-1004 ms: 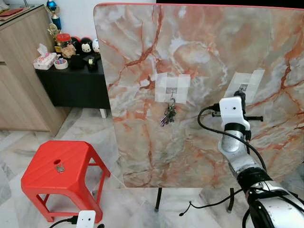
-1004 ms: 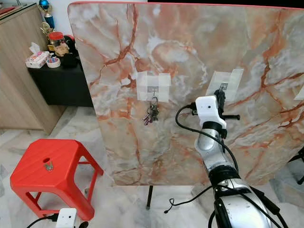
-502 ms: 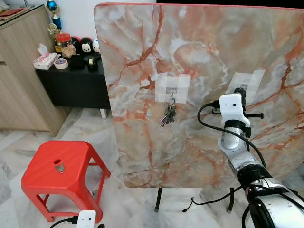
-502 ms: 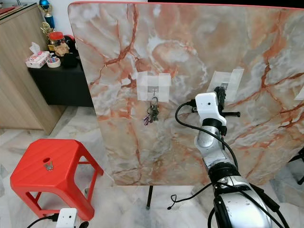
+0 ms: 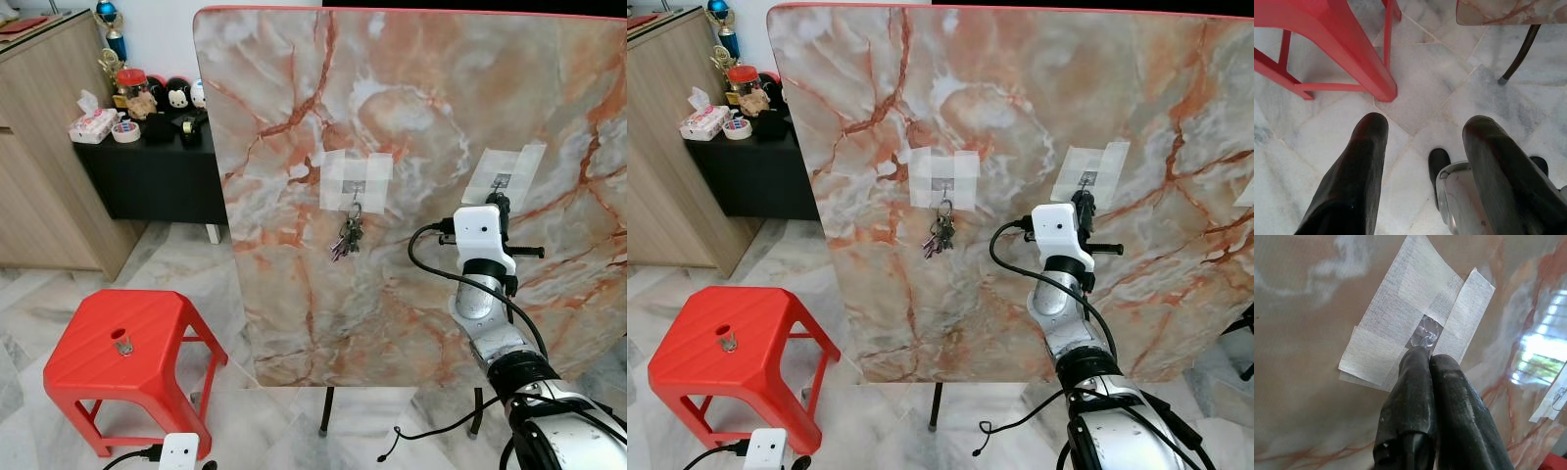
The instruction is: Hang keys on a hook
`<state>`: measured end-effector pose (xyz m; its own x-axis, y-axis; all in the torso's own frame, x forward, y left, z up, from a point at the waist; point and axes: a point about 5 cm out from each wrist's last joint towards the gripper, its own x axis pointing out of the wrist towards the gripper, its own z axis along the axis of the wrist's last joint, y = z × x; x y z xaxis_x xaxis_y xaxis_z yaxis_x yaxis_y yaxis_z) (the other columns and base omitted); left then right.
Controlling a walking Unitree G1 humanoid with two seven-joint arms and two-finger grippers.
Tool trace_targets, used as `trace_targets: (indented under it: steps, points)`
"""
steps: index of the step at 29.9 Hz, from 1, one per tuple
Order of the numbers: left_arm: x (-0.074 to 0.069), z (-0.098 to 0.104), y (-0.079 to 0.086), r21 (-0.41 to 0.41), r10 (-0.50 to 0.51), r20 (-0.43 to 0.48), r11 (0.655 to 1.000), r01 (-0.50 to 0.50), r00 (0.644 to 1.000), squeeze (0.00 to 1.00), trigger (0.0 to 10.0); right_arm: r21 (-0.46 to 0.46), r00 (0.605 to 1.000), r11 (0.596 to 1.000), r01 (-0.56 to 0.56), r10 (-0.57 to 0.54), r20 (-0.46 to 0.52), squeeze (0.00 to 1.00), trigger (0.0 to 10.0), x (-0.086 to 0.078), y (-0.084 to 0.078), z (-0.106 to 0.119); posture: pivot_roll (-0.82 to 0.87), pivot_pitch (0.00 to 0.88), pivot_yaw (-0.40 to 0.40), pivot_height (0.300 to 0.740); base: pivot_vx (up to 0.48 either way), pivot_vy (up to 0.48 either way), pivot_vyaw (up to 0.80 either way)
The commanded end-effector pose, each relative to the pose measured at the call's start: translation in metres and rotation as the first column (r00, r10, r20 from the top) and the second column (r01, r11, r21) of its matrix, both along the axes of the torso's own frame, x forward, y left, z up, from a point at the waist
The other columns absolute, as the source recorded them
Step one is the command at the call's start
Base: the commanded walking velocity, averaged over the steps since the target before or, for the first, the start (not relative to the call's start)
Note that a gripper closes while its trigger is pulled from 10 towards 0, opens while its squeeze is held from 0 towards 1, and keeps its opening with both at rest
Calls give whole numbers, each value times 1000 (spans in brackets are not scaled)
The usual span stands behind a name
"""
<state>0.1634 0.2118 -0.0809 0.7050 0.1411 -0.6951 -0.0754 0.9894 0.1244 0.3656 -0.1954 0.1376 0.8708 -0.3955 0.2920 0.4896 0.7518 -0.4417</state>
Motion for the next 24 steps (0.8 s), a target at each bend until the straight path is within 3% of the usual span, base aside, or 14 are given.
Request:
trace_targets:
  steps: [1, 24]
  points:
    - [-1, -1, -1, -7, 12, -12, 1000, -12, 1000, 0, 10000, 12, 1000, 1000, 13, -13, 23, 0, 10000, 4, -3, 9, 41, 0, -59, 725, 0, 0, 0]
    - [-1, -1, -1, -7, 14, -16, 1000, -14, 1000, 0, 10000, 3, 1000, 1000, 27, -27, -17, 0, 10000, 9, -7, 13, 44, 0, -59, 725, 0, 0, 0]
